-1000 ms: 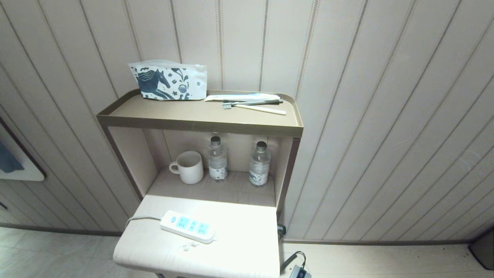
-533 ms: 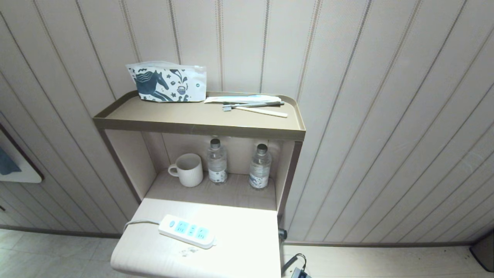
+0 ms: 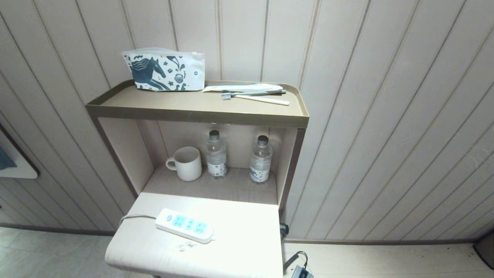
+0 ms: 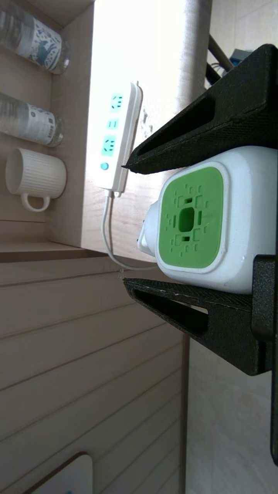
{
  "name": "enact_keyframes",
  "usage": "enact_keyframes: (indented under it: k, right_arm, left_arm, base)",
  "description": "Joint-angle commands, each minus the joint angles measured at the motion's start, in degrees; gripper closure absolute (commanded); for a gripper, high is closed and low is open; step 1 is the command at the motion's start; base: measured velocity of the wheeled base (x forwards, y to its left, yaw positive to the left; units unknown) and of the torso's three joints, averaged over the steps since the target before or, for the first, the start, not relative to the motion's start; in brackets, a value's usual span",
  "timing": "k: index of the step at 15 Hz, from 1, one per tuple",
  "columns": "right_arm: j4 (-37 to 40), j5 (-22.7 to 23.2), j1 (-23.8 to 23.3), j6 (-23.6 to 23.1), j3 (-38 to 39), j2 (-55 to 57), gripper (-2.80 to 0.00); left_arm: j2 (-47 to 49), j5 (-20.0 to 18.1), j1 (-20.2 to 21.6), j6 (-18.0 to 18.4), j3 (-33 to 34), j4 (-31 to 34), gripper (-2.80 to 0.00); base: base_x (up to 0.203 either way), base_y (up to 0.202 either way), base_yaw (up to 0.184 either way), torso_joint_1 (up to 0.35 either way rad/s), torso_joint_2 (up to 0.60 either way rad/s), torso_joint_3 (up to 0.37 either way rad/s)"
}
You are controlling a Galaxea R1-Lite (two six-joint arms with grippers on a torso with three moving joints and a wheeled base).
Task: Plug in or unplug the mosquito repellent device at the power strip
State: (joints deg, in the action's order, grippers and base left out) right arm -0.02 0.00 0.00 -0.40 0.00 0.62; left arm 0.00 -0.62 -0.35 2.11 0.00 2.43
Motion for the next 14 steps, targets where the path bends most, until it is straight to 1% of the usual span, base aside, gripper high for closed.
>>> enact_keyframes:
  k: [1,4,11,13,14]
  right_arm:
    - [0.02,0.0,0.0,-0.04,0.0,0.08,0.0]
    - [0.02,0.0,0.0,-0.01,0.0,0.08,0.0]
    - [-0.06,0.0,0.0,-0.04,0.0,0.08,0.0]
    - [-0.06,0.0,0.0,-0.04,0.0,0.08,0.0]
    - [0.0,0.0,0.0,-0.04,0.0,0.08,0.0]
  left_arm:
    - [0.0,0.01,0.0,0.0,0.0,0.04,0.0]
    - [0.0,-0.07,0.0,0.0,0.0,0.04,0.0]
    - [0.0,0.29,0.0,0.25,-0.01,-0.13,0.0]
    - [0.04,0.48,0.0,0.4,-0.83,-1.08,0.0]
    - [0.25,0.88,0.0,0.27,-2.81,-1.21,0.0]
  base:
    - [0.0,0.0,0.0,-0.17,0.37,0.205]
    - [0.0,0.0,0.0,-0.207,0.45,0.244]
    - [0.0,0.0,0.0,-0.245,0.54,0.297]
    - [0.0,0.0,0.0,-0.229,0.52,0.29]
    - [0.0,0.0,0.0,-0.226,0.52,0.286]
